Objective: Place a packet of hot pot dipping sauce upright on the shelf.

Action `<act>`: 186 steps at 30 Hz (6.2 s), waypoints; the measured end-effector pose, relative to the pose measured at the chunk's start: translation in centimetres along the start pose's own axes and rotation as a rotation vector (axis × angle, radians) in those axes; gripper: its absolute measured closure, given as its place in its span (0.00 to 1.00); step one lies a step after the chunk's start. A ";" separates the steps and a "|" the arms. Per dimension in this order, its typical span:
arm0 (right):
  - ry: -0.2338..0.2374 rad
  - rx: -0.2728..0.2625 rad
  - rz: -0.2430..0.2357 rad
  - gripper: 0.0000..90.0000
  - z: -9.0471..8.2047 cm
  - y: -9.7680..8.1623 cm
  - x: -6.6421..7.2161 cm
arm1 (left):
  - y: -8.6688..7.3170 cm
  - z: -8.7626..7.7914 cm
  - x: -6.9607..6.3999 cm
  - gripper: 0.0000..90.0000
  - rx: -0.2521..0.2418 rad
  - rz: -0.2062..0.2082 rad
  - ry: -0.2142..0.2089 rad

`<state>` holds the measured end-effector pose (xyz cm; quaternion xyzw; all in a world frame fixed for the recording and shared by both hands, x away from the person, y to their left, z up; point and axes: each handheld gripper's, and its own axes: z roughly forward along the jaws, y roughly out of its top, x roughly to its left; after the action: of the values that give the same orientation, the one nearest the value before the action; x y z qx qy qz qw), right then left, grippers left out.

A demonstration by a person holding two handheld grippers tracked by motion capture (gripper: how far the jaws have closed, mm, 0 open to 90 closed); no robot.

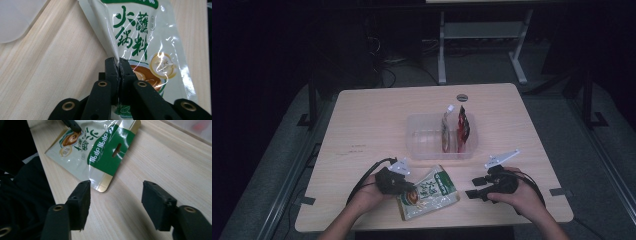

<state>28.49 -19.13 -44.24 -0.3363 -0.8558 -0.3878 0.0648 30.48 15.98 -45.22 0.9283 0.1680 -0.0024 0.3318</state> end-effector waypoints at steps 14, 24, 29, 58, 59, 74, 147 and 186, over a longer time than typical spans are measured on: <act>0.063 -0.047 0.020 0.49 -1.1 0.6 -0.2 | 0.1 -2.9 -0.1 1.00 -0.114 0.002 -0.023; 0.131 -0.114 -0.010 0.47 -1.2 2.8 -0.2 | 0.5 -4.6 -0.5 1.00 -0.187 0.016 -0.017; 0.182 -0.140 -0.019 0.47 -0.5 4.2 -0.3 | 0.6 -5.1 -0.6 1.00 -0.214 0.019 -0.015; 0.373 -0.111 -0.053 0.82 3.9 7.1 0.4 | 1.1 -6.4 -1.2 1.00 -0.278 0.053 -0.015; 0.378 -0.107 -0.047 0.86 3.8 7.0 0.6 | 1.0 -6.4 -1.1 1.00 -0.278 0.053 -0.014; 0.418 -0.132 -0.019 1.00 3.1 7.1 0.7 | 1.1 -5.9 -0.9 0.90 -0.278 0.040 0.030; 0.393 -0.401 -0.096 1.00 -1.7 17.4 0.3 | -1.7 -6.0 -0.7 0.42 -0.215 -0.097 0.023; 0.272 -0.360 0.006 1.00 3.7 17.9 -4.1 | -2.1 -4.3 -0.6 0.37 -0.147 -0.071 -0.013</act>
<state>43.39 -10.23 -37.19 -0.2897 -0.7551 -0.5758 0.1196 28.77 19.99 -43.07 0.8947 0.1985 -0.0077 0.4000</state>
